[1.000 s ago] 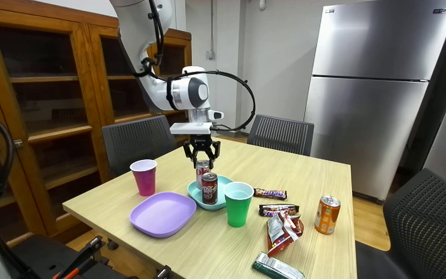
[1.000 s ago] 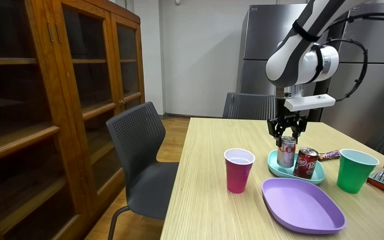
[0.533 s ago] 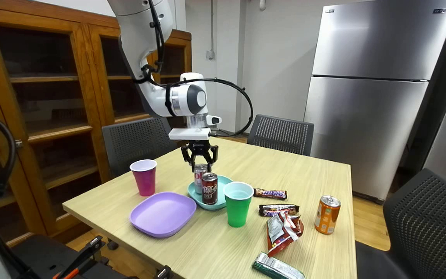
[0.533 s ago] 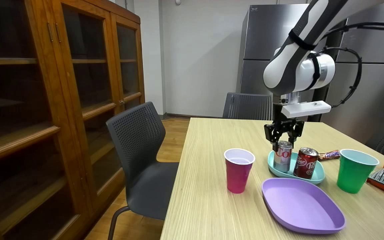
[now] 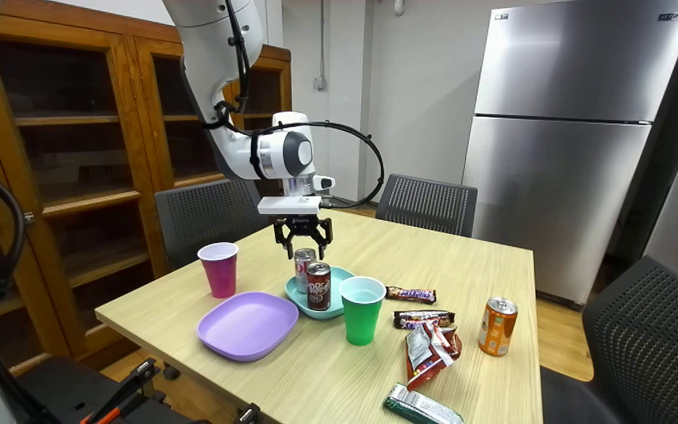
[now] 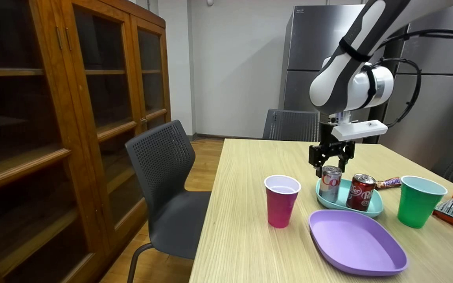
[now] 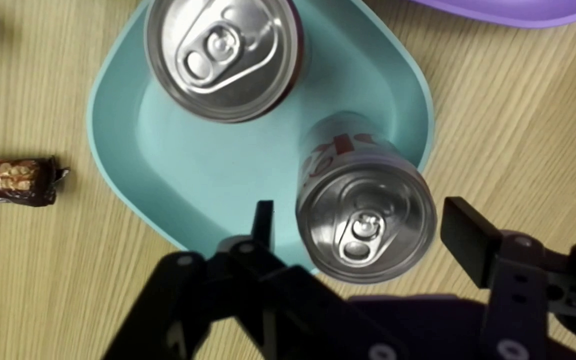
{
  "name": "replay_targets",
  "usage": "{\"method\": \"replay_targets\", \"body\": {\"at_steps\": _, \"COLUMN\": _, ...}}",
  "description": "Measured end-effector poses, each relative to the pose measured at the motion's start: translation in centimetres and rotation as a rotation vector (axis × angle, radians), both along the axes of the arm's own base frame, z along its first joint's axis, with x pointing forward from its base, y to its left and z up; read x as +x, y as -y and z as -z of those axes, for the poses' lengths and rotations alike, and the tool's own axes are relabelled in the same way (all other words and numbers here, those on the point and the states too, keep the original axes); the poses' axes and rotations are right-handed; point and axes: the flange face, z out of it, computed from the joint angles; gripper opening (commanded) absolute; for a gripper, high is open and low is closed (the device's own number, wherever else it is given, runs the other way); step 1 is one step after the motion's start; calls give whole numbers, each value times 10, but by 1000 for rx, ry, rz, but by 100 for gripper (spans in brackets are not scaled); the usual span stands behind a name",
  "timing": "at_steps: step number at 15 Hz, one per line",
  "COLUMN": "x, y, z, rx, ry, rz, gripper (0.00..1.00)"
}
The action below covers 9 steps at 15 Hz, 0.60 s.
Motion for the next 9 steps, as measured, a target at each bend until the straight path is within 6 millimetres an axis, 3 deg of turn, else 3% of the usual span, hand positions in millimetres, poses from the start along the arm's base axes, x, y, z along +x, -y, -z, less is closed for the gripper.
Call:
{"method": "replay_targets", "body": {"at_steps": 4, "x": 3, "y": 4, "z": -7, "rx": 2, "ry": 13, "rz": 5, "gripper": 100}}
{"method": "replay_targets", "body": {"at_steps": 9, "x": 16, "y": 29, "z": -37, "rx": 38, "ry": 66, "rz": 94, "gripper": 100}}
